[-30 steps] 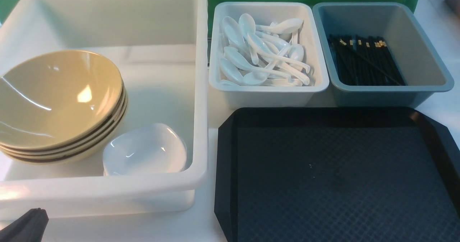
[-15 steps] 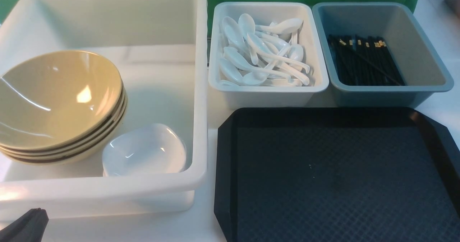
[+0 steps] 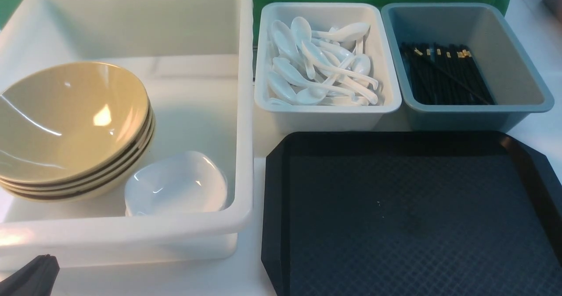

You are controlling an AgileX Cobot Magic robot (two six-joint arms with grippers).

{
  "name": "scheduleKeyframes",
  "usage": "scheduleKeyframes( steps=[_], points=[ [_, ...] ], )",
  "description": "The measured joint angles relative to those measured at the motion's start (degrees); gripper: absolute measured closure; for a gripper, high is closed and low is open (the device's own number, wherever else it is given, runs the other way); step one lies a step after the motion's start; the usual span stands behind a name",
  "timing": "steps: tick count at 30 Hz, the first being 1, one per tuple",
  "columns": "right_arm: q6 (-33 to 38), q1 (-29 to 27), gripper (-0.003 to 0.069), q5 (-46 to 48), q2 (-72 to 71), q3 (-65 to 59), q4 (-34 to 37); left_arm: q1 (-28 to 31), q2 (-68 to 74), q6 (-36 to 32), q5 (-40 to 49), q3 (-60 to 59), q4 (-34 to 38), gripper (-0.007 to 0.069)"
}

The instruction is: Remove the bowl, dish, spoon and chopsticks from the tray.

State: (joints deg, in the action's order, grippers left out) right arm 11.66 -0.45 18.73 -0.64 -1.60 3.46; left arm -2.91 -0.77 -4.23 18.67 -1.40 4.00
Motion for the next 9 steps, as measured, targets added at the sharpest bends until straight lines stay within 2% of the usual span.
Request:
scheduleKeyframes(
  steps=[9],
  points=[
    [0.0,0.0,0.0498,0.0,0.0,0.0,0.0,0.0,0.0,0.0,0.0,0.0,0.0,0.0633]
  ],
)
